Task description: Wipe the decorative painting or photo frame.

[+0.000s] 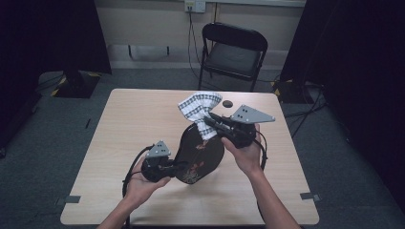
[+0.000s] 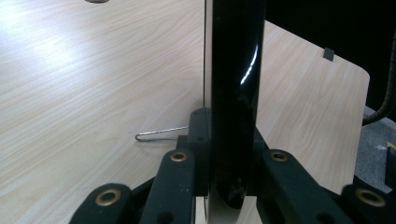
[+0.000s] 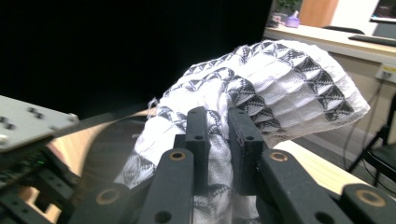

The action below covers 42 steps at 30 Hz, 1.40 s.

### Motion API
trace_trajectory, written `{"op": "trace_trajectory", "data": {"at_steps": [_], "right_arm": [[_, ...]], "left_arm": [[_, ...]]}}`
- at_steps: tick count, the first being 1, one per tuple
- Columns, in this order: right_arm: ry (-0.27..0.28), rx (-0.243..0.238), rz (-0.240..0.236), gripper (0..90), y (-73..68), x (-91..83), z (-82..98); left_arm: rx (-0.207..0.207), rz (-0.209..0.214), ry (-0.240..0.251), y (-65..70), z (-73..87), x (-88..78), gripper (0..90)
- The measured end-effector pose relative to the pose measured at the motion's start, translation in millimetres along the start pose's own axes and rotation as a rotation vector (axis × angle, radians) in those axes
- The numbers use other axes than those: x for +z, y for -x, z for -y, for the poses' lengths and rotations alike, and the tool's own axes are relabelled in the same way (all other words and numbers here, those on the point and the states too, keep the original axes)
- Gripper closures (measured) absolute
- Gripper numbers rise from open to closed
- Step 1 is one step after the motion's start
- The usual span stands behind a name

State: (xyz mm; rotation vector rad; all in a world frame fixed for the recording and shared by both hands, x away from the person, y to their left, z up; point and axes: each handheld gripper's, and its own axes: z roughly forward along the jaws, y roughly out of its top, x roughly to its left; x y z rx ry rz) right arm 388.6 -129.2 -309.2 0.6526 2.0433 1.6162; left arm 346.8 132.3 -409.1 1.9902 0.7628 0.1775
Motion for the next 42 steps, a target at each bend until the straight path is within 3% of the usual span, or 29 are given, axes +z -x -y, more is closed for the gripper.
{"op": "trace_trajectory", "data": {"at_steps": [6, 17, 20, 24, 28, 33, 42], "right_arm": [[0.010, -0.015, -0.023, 80.0, -6.7, 0.5, -1.6], [-0.028, 0.079, 0.061, 79.9, 29.0, -8.3, 26.0], [-0.031, 0.091, 0.070, 79.9, 32.2, -9.6, 29.0], [-0.031, 0.062, 0.061, 79.9, 26.0, -8.0, 23.2], [-0.012, 0.021, 0.032, 79.7, 11.2, -5.3, 12.0], [0.009, -0.013, 0.013, 79.8, -2.4, -8.4, 7.9], [-0.039, 0.049, 0.080, 79.8, 23.9, -18.3, 33.6]], "left_arm": [[-0.008, 0.001, 0.010, 0.2, 0.9, 0.3, 80.4], [-0.006, -0.007, 0.011, 1.5, -1.4, 1.7, 80.5], [0.000, -0.014, 0.001, 2.1, -1.6, 1.5, 80.5], [0.021, -0.025, -0.012, 3.1, -1.6, 1.9, 79.8], [0.043, -0.060, -0.029, 4.7, -1.1, 5.3, 77.4], [0.029, -0.045, -0.030, 3.6, -0.7, 4.5, 78.5], [0.026, -0.031, -0.026, 1.6, 0.0, 4.0, 79.3]]}}
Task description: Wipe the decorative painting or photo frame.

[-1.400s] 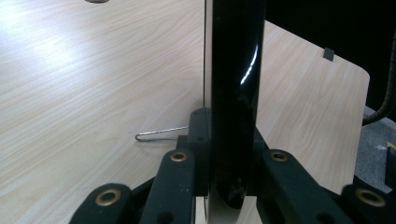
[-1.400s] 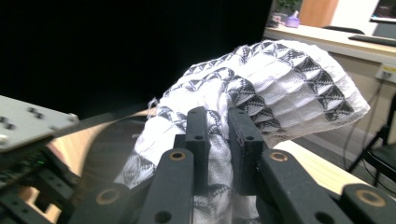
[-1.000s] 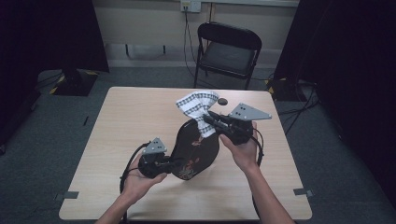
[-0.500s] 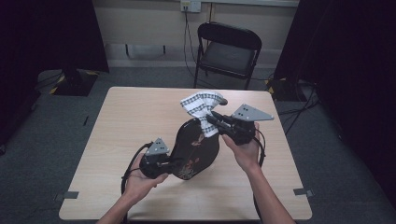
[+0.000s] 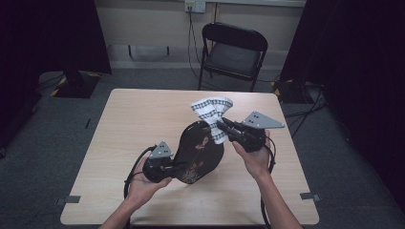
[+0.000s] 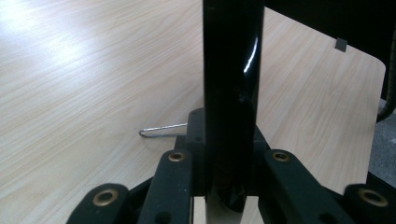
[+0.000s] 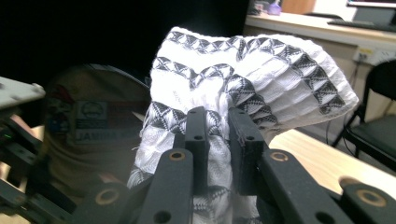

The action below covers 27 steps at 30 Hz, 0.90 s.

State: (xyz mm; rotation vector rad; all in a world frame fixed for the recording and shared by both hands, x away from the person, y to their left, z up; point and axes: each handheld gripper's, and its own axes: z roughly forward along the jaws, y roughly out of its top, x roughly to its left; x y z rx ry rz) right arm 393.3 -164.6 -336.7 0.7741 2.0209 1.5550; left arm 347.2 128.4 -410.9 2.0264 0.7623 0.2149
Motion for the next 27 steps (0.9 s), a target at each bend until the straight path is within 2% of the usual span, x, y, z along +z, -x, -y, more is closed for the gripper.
{"op": "trace_trajectory", "data": {"at_steps": [2, 6, 11, 14, 17, 19, 22, 25, 27], "right_arm": [[0.002, 0.013, 0.014, 79.8, 4.5, -2.1, 5.5], [-0.015, 0.014, 0.018, 79.7, 5.9, -6.3, 7.0], [-0.002, -0.019, -0.009, 79.6, -7.1, -8.4, -1.1], [0.025, -0.018, -0.042, 79.6, -19.1, -7.9, -12.0], [0.046, -0.042, -0.074, 79.6, -31.8, -5.7, -19.6], [0.043, -0.054, -0.068, 79.6, -34.8, -4.4, -20.1], [0.028, -0.026, -0.035, 79.3, -27.7, -3.6, -15.3], [-0.005, -0.012, 0.013, 79.3, -14.3, -3.4, -6.4], [-0.017, 0.015, 0.031, 79.3, -4.4, -4.2, 0.2]], "left_arm": [[-0.023, 0.023, 0.006, -1.4, 0.6, 0.1, 80.1], [-0.022, 0.025, 0.009, -0.3, 0.5, 0.3, 80.7], [-0.015, 0.033, 0.011, 1.1, 1.0, 0.5, 80.7], [-0.009, 0.046, 0.009, 2.5, 0.4, 1.2, 80.7], [-0.003, 0.051, 0.007, 3.7, 0.7, 1.4, 80.7], [-0.005, 0.051, 0.007, 3.4, 1.6, 0.9, 80.7], [-0.006, 0.056, 0.002, 2.4, 1.2, 0.7, 80.8], [-0.008, 0.057, 0.004, 1.9, 1.4, 0.8, 80.7], [-0.012, 0.058, 0.007, 1.5, 1.5, 1.1, 80.7]]}}
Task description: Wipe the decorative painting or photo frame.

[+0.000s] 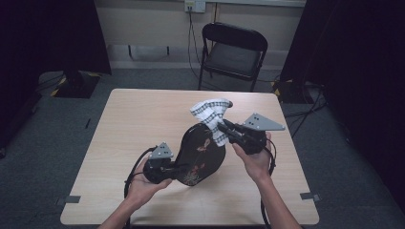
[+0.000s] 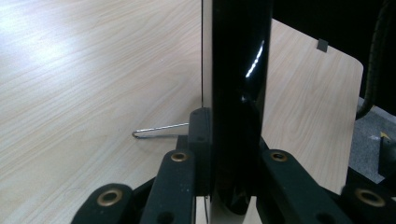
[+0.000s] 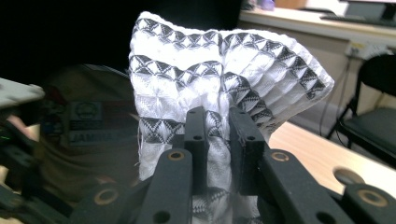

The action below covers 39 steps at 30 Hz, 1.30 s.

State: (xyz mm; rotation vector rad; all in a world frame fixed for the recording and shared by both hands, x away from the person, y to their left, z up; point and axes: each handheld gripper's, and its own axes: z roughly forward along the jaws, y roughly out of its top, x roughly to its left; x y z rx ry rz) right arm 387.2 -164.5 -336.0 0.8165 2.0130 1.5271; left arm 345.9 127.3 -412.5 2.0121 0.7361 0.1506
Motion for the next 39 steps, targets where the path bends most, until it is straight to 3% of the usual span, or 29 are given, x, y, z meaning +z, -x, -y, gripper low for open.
{"op": "trace_trajectory", "data": {"at_steps": [4, 7, 12, 15, 19, 23, 31, 33, 39], "right_arm": [[-0.019, 0.042, 0.035, 79.3, 13.6, -0.8, 8.9], [-0.018, 0.045, 0.037, 79.3, 15.2, 0.2, 8.8], [0.017, 0.015, -0.017, 79.3, 2.5, 1.8, -0.8], [0.033, -0.034, -0.050, 79.2, -13.6, 0.2, -10.3], [0.039, -0.054, -0.049, 78.6, -25.9, -2.0, -16.9], [0.026, -0.029, -0.041, 79.1, -18.4, -0.4, -13.9], [-0.005, 0.036, 0.032, 79.6, 10.7, 0.9, -1.7], [0.000, 0.036, 0.013, 79.6, 10.0, 2.2, -4.8], [0.050, -0.013, -0.077, 79.7, -16.5, 7.8, -24.0]], "left_arm": [[0.007, -0.011, 0.002, 1.5, 0.0, 0.3, 80.7], [0.009, -0.017, -0.001, 2.7, 0.0, 0.4, 80.5], [0.014, -0.013, 0.004, 3.1, 0.4, 0.5, 80.5], [0.024, 0.002, 0.001, 3.0, 0.9, -0.3, 80.6], [0.032, 0.010, -0.001, 5.1, 1.8, -1.1, 80.5], [0.030, 0.011, -0.001, 4.6, 1.9, -1.0, 80.4], [0.038, 0.012, -0.011, 4.3, 0.7, -0.7, 80.3], [0.034, 0.015, -0.011, 3.7, 0.5, -0.6, 80.4], [0.036, 0.011, -0.008, 4.5, 0.5, 0.4, 80.4]]}}
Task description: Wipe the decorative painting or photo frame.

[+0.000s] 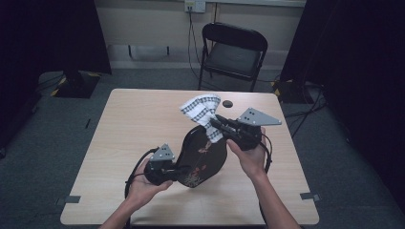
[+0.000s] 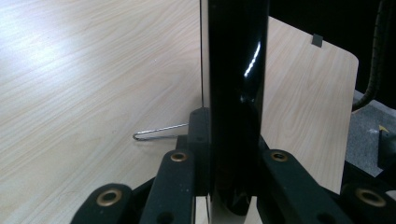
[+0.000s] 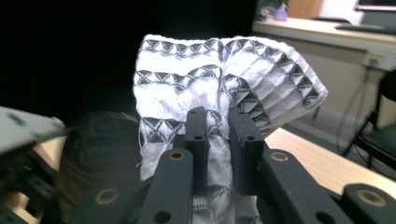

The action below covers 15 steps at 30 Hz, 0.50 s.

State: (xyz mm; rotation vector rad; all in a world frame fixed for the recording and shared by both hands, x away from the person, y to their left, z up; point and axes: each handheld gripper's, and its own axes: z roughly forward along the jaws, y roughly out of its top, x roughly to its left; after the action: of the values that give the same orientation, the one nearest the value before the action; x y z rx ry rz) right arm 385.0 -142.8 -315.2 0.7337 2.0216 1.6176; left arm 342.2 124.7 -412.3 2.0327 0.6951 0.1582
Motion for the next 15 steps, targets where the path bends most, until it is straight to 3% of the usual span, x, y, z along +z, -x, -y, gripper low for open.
{"op": "trace_trajectory", "data": {"at_steps": [3, 7, 10, 15], "right_arm": [[-0.022, -0.047, 0.014, 79.7, -2.7, 2.8, -4.0], [-0.079, -0.035, 0.044, 79.7, 9.6, 6.6, -2.6], [-0.082, 0.004, 0.065, 79.8, 20.1, 6.0, 6.6], [-0.101, 0.027, 0.105, 79.8, 34.9, 0.1, 17.6]], "left_arm": [[-0.009, 0.003, 0.004, -1.0, 0.2, 0.3, 80.4], [-0.007, -0.009, -0.007, 1.6, -1.4, 1.1, 80.4], [-0.013, -0.006, -0.004, 0.7, -1.0, 1.1, 80.4], [-0.014, -0.007, -0.003, 1.4, -0.7, 1.2, 80.5]]}}
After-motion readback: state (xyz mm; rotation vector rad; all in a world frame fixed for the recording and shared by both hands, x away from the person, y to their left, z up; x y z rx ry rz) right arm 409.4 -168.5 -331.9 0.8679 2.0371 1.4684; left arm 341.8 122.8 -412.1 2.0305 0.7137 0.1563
